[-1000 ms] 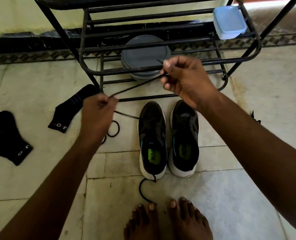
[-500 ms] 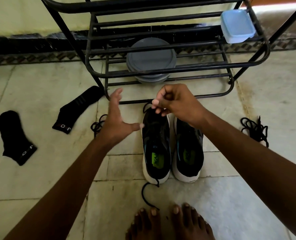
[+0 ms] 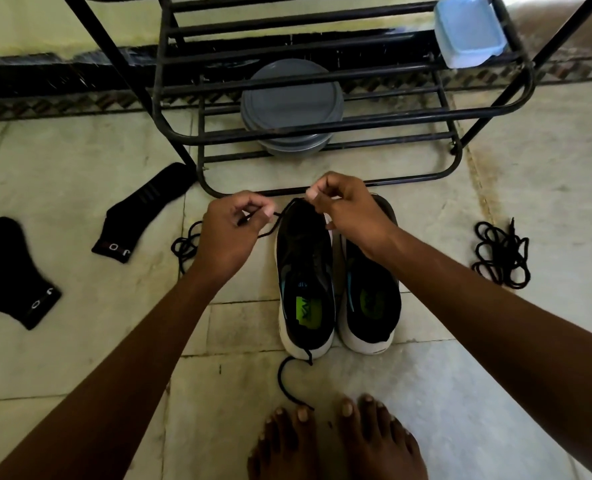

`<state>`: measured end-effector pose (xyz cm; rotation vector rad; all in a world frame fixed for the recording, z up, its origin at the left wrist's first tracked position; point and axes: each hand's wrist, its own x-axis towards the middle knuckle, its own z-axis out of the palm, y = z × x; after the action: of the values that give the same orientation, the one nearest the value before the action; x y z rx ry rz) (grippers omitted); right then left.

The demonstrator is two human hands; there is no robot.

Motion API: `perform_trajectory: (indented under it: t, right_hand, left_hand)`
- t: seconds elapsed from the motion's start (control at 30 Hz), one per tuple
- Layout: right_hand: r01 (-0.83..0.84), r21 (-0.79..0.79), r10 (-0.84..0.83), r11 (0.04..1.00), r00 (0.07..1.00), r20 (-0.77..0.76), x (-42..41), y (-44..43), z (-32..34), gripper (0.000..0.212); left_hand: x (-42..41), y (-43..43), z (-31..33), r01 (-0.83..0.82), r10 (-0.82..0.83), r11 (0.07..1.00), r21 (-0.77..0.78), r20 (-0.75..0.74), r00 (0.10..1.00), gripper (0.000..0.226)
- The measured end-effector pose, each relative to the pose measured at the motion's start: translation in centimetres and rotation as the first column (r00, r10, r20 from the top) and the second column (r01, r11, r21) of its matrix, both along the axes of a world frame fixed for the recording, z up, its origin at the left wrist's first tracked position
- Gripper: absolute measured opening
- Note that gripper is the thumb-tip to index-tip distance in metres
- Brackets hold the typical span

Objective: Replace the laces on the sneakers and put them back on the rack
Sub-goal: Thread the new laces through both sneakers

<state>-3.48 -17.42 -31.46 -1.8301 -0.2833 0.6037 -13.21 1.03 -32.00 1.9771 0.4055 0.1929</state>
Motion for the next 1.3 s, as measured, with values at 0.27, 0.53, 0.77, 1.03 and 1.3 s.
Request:
perform_trajectory:
  t: [0.27,0.53,0.77,1.03,1.3]
  right_hand:
    - [-0.058,-0.184,0.072,0.981,0.995,0.071,0.0,-1.8,-2.1,0.006]
    - [-0.113,-0.233,0.147,0.966,0.98,0.134,-0.2,-1.7,-2.0,0.009]
    - [-0.143,-0.272,0.186,0.952,0.973,0.139,-0.1,-1.7,-2.3,0.008]
    - [-0.145,-0.273,0.184,0.951,0.975,0.122,-0.1,-1.9,-2.4,0.007]
    - [-0.168,-0.298,0.211,0.94,0.971,0.117,-0.2,-1.8,-2.4,0.009]
  left_hand:
    - [0.0,0.1,-2.6,0.107,-0.085,0.969,0.222,-0.107,0.991,0.012]
    - [0.3,-0.9,-2.6,0.166,-0.104,0.929,0.331,-0.197,0.975,0.01]
    - [0.1,-1.0,-2.3,0.17,-0.083,0.91,0.379,-0.235,0.969,0.016]
    - [0.3,-1.0,-2.2,0.207,-0.104,0.893,0.399,-0.263,0.959,0.017]
    - [0.8,-1.2,-2.3,0.268,-0.127,0.829,0.491,-0.301,0.945,0.008]
